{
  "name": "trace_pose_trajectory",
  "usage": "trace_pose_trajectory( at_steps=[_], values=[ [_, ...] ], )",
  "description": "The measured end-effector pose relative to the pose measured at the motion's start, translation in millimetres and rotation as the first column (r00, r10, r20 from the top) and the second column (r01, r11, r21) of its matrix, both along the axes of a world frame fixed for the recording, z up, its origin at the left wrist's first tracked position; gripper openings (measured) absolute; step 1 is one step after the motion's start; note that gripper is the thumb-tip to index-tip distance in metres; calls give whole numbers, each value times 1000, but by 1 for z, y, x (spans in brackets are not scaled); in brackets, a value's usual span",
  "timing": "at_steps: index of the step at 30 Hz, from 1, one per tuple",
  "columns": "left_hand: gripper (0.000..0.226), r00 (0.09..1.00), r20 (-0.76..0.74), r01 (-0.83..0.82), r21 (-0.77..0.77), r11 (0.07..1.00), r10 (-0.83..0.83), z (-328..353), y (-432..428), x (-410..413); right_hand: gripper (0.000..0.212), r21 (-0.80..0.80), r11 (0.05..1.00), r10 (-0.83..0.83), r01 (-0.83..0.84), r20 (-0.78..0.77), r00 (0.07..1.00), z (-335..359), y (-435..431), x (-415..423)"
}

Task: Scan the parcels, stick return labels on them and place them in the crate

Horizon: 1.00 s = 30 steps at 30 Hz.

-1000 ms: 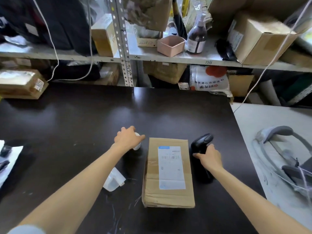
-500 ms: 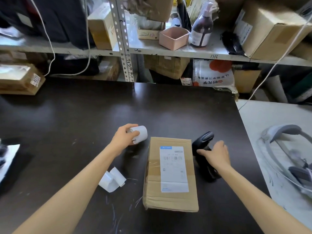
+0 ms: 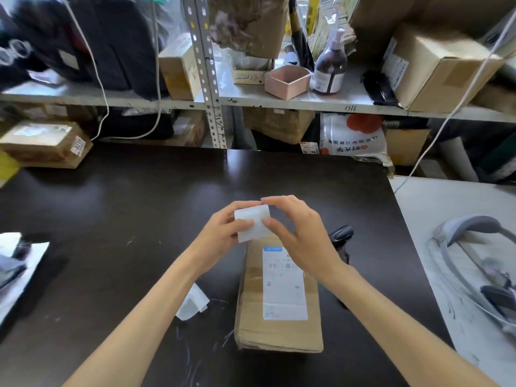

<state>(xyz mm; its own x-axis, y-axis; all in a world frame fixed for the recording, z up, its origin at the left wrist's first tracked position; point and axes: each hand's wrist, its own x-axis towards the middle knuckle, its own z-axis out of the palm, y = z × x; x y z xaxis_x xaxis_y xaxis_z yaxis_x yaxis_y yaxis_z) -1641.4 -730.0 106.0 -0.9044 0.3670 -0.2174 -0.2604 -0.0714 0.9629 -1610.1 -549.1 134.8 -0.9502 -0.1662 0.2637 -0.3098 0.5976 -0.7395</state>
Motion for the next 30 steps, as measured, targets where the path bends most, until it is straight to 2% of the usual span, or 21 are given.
trace_pose_trajectory(
  at_steps=[2,6,10,15,18,21,23,25,28,30],
  values=[
    [41,997,-71,37,-53,998,-40,6,1,10,24,-53,999,2,-2,-11,1000,-3,-4,4],
    [45,985,-165,-79,-131,988,57,10,3,26,16,-88,992,-95,86,-98,991,-8,-2,12],
    [49,981,-190,-57,-108,993,36,11,7,32,17,-118,987,-124,106,-160,979,-8,1,19],
    [64,973,-214,71,-67,995,-84,15,8,34,27,-21,998,-63,60,-220,973,-8,9,25],
    [74,972,-192,136,-11,991,-136,17,9,37,28,-68,993,-114,100,-259,959,-9,10,30],
    [68,984,-146,108,43,993,-100,20,12,41,30,-108,984,-166,139,-300,940,-7,9,36],
    [56,980,-176,101,10,995,-98,21,14,41,35,-119,983,-170,141,-279,945,-5,8,39],
    [50,976,-192,102,11,995,-98,22,14,41,42,-146,982,-145,118,-192,971,-3,7,42],
    [52,978,-199,57,-15,998,-59,23,14,43,42,-236,970,-60,50,-32,998,0,11,45],
    [62,976,-217,4,-39,999,-13,25,15,45,37,-250,967,-43,42,0,999,3,16,45]
  ],
)
